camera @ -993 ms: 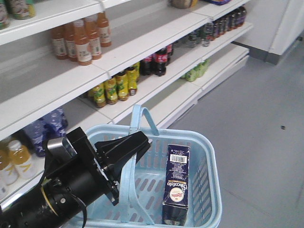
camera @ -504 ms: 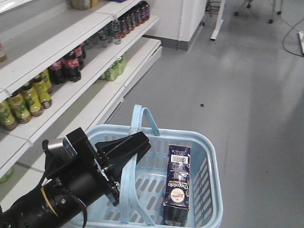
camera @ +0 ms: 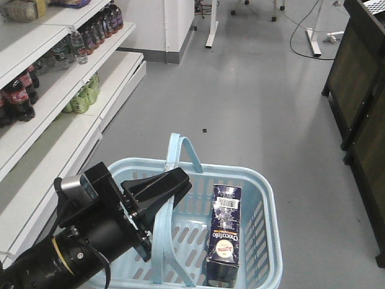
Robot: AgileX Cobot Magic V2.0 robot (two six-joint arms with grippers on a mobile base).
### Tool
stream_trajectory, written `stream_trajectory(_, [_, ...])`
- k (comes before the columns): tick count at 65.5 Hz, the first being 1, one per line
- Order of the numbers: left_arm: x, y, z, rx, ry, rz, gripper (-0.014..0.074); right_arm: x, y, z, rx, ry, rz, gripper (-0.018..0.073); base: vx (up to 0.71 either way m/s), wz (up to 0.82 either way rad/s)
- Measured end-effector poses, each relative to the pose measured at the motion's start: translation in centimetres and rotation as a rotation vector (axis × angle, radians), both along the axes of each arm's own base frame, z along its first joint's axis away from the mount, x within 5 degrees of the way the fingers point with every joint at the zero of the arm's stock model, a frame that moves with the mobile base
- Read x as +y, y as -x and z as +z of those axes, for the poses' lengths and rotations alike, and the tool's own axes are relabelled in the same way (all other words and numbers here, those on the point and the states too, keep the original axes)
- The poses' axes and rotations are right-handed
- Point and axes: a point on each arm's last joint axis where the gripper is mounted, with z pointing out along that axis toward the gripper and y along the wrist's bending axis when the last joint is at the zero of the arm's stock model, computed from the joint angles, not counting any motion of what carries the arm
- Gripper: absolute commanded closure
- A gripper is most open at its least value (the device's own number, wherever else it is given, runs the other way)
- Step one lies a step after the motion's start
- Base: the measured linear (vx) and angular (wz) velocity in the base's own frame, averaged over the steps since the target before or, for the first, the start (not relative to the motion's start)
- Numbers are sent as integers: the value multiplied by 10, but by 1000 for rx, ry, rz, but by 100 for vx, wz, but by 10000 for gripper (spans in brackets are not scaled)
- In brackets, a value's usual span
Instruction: Left arm holds basket, right arm returns cookies
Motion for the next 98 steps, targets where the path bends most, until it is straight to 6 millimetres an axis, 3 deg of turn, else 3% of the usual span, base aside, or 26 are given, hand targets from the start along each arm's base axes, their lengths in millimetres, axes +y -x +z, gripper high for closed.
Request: stream_trajectory(98, [0,0,0,0,0,-1,599,0,0,0,0,0,0,565,7,-11])
